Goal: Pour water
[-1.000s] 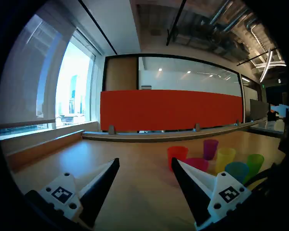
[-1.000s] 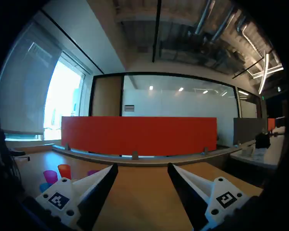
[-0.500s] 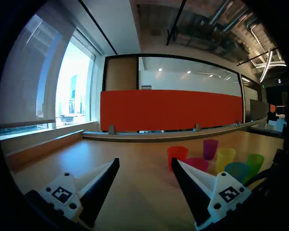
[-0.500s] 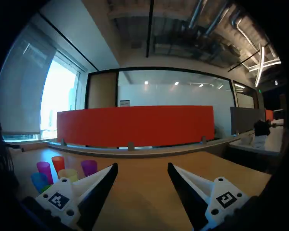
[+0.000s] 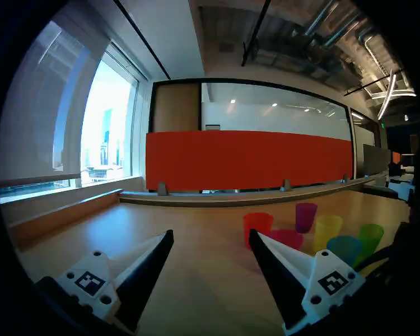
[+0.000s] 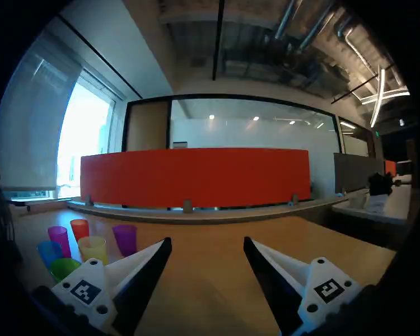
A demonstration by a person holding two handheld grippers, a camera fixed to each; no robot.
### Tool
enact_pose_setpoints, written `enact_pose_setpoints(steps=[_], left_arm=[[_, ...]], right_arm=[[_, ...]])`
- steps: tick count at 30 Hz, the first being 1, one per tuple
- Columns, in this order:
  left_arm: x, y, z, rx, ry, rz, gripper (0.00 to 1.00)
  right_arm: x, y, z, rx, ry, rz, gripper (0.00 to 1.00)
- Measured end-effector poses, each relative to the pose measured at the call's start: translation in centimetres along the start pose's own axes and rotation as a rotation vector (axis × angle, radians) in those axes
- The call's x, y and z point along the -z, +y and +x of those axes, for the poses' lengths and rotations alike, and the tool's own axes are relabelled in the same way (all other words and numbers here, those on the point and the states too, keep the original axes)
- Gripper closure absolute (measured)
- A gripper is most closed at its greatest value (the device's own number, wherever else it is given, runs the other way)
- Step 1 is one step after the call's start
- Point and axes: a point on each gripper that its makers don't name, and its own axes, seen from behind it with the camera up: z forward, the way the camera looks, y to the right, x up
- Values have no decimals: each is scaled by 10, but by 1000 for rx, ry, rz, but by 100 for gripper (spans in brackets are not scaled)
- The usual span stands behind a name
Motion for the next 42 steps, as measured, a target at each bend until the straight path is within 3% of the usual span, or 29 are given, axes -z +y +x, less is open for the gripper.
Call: enact_pose_setpoints(steps=[14, 42], left_arm=[[0, 0, 0, 0, 0, 0, 0], [0, -1, 0, 0, 0, 0, 0]], right_arm=[[-3, -5, -14, 16, -52, -4, 1], [-3, -5, -16, 15, -55, -7, 1]])
